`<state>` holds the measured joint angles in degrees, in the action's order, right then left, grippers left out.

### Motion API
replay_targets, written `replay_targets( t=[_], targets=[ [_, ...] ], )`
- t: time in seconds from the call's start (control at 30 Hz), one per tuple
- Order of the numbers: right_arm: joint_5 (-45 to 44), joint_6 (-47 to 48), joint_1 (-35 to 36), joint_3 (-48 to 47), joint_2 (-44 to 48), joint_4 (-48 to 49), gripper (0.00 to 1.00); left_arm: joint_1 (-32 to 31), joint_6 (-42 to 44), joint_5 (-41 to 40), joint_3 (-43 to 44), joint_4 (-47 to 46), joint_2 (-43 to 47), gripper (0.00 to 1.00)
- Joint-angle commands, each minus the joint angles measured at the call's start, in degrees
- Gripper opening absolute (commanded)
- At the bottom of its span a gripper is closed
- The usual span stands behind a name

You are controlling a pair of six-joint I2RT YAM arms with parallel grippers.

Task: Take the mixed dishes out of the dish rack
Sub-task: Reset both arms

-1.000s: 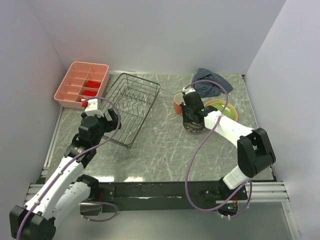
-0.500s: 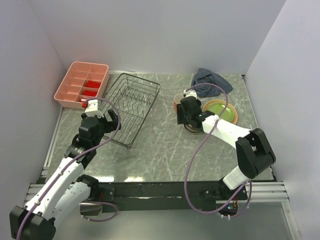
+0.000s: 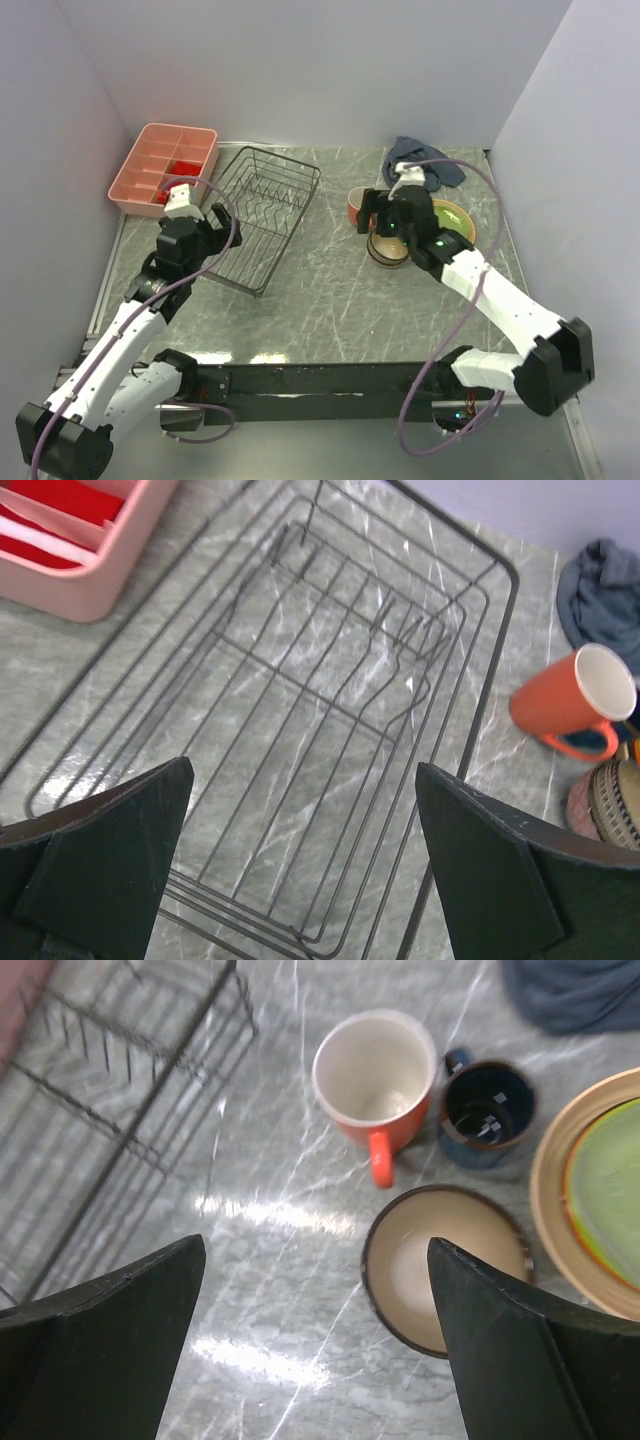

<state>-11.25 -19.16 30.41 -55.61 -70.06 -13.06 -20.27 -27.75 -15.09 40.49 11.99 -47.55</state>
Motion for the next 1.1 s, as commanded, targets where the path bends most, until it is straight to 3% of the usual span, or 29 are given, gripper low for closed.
replay_targets(
  t=[0.0, 0.13, 0.3, 0.47, 0.7, 0.87, 1.07],
  targets=[
    [0.8, -0.9, -4.8, -1.2, 8.4, -1.8, 1.0, 0.1, -2.4, -5.1, 6.2, 4.7, 0.7, 0.99],
    [1.1, -0.8, -11.8, 1.0, 16.9, -4.6, 1.0, 0.1, -2.1, -9.1, 10.1, 9.4, 1.9, 0.99],
    [-7.1, 1.4, -16.5, 1.4, 28.4, -10.9, 1.0, 0.1, -2.7, -15.7, 14.8, 15.6, 4.6, 0.99],
    [-15.4, 2.4, -15.2, 2.9, 39.2, -14.6, 1.0, 0.1, -2.7, -25.0, 14.6, 17.4, 11.7, 0.99],
    [-22.4, 6.4, -9.9, 7.6, 51.8, -13.1, 1.0, 0.1, -3.3, -31.9, 12.1, 18.7, 24.7, 0.99],
    [-23.5, 7.7, -8.4, 13.1, 61.6, -12.3, 1.0, 0.1, -5.5, -32.7, 9.3, 19.6, 32.1, 0.99],
    [-24.3, 6.1, -5.3, 17.7, 65.2, -13.9, 1.0, 0.1, -8.5, -31.4, 8.5, 23.6, 32.9, 1.0]
  ],
)
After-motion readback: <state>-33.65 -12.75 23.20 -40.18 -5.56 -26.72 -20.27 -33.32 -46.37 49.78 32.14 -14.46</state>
